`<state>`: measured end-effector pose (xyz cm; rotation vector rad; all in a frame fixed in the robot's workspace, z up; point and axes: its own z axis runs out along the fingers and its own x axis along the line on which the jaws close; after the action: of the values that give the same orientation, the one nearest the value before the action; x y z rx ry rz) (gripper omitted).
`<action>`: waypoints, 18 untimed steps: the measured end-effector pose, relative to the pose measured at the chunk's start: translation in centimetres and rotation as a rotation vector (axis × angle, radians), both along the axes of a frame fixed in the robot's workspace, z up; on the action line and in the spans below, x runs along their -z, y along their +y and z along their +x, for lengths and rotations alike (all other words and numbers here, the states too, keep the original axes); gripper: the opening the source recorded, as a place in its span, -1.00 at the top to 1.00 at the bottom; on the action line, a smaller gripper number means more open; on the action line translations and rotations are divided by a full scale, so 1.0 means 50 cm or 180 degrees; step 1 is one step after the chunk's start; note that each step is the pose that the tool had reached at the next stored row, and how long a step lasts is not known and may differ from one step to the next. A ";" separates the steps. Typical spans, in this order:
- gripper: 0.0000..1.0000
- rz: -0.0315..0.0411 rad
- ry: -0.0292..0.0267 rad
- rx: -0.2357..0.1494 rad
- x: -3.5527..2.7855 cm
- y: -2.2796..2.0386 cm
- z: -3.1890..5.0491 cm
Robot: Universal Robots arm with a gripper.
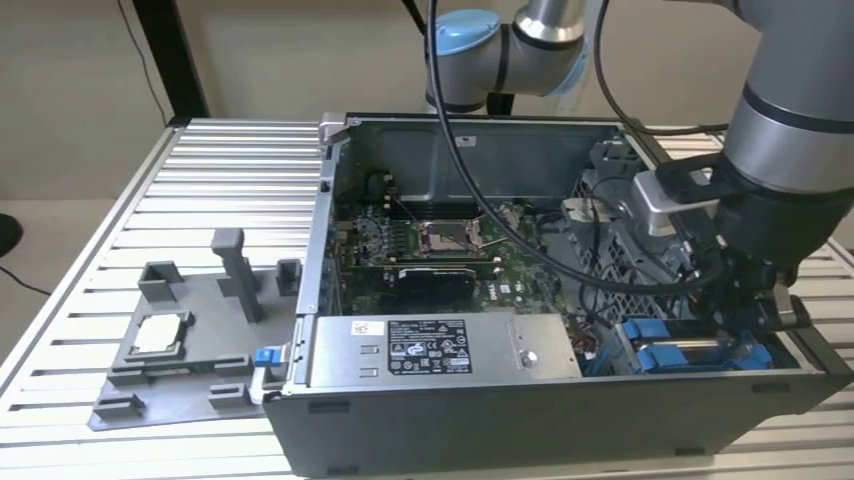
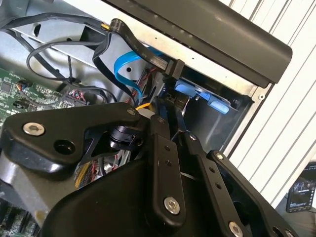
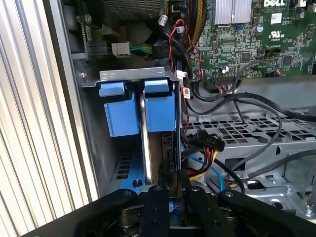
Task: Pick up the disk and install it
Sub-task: 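Insert the first disk wire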
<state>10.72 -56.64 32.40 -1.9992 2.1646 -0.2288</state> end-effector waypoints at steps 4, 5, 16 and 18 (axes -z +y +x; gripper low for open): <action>1.00 0.0002 0.0000 0.0000 0.002 -0.0001 0.000; 1.00 0.0003 0.0000 0.0002 0.002 -0.0003 0.000; -1.00 0.0004 0.0002 0.0048 -0.079 -0.0002 0.001; -1.00 0.0015 0.0003 0.0049 -0.080 -0.0001 0.001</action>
<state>10.75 -56.64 36.41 -1.9812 2.1796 -0.2247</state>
